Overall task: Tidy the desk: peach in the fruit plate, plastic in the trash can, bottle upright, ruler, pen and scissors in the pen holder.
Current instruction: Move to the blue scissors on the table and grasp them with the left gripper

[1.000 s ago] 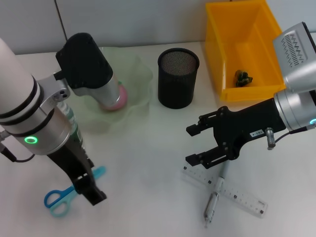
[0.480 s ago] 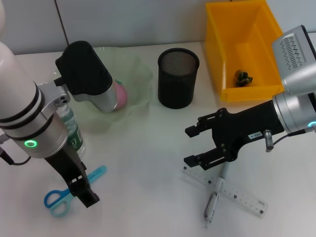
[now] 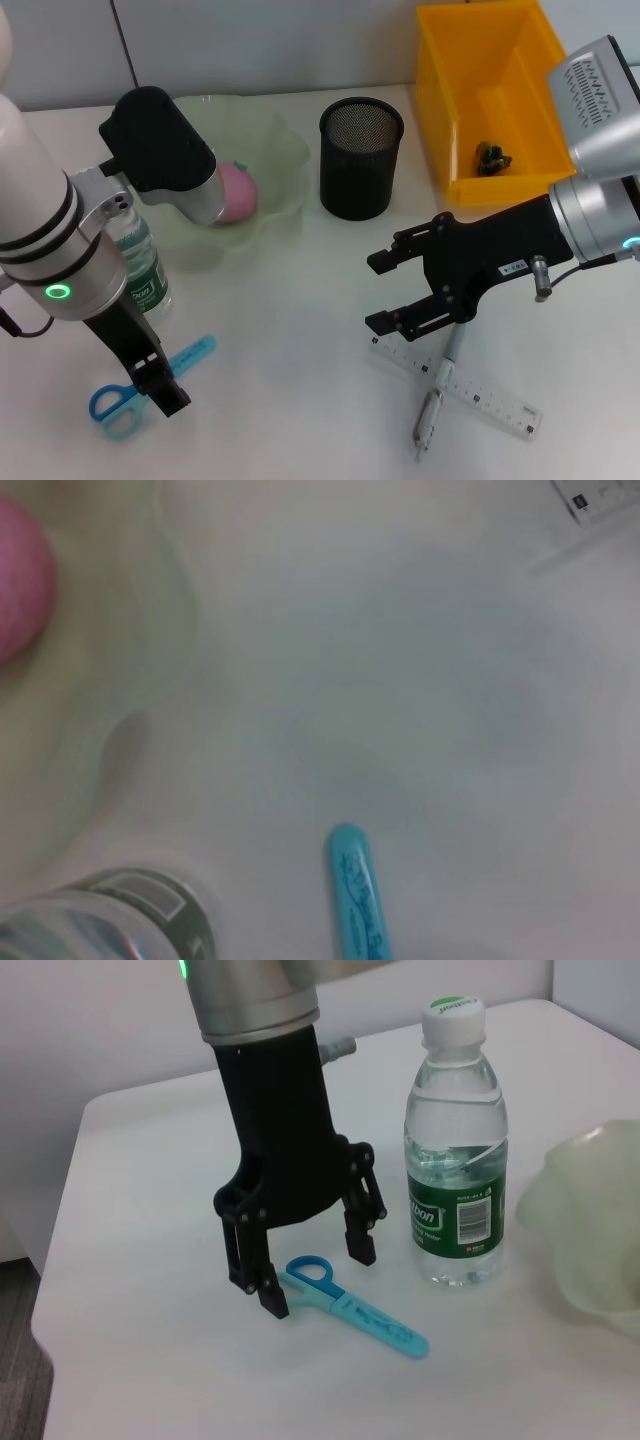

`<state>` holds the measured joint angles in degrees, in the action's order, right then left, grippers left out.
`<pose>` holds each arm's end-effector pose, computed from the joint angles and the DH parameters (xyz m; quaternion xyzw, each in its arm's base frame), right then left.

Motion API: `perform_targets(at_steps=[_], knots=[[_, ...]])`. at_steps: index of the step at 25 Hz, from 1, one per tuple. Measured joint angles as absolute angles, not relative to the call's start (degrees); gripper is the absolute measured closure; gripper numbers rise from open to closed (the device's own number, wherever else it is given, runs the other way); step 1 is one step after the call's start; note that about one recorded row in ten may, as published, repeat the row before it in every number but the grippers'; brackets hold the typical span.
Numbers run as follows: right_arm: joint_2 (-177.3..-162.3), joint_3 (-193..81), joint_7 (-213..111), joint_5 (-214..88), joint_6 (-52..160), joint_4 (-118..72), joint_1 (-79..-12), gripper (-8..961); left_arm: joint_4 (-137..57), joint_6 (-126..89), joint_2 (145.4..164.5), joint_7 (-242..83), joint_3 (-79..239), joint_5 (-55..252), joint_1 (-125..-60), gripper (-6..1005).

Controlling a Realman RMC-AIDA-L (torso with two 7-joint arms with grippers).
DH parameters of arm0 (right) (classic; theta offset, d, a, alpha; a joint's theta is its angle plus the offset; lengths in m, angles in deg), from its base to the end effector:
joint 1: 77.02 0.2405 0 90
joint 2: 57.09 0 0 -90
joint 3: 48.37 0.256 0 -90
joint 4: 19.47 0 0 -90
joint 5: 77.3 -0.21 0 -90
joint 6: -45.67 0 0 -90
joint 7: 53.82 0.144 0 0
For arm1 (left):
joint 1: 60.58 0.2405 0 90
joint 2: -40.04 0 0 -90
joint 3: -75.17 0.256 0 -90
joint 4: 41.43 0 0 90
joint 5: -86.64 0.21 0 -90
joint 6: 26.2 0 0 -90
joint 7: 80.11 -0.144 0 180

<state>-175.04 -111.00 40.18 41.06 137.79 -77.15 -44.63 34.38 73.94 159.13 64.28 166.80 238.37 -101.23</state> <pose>0.1999 0.3392 -0.0018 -0.9906 0.1047 0.0828 0.0312 -0.1583 0.3289 -0.0271 -0.9206 -0.2128 0.3180 0.0784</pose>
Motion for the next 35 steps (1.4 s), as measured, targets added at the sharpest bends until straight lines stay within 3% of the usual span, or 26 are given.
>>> perform_targets(at_steps=[35], knots=[[-175.05,-111.05,40.14,43.51,136.61,-76.80,-43.97,198,30.73,71.81,158.95,64.77,166.53,239.67,-100.82,185]])
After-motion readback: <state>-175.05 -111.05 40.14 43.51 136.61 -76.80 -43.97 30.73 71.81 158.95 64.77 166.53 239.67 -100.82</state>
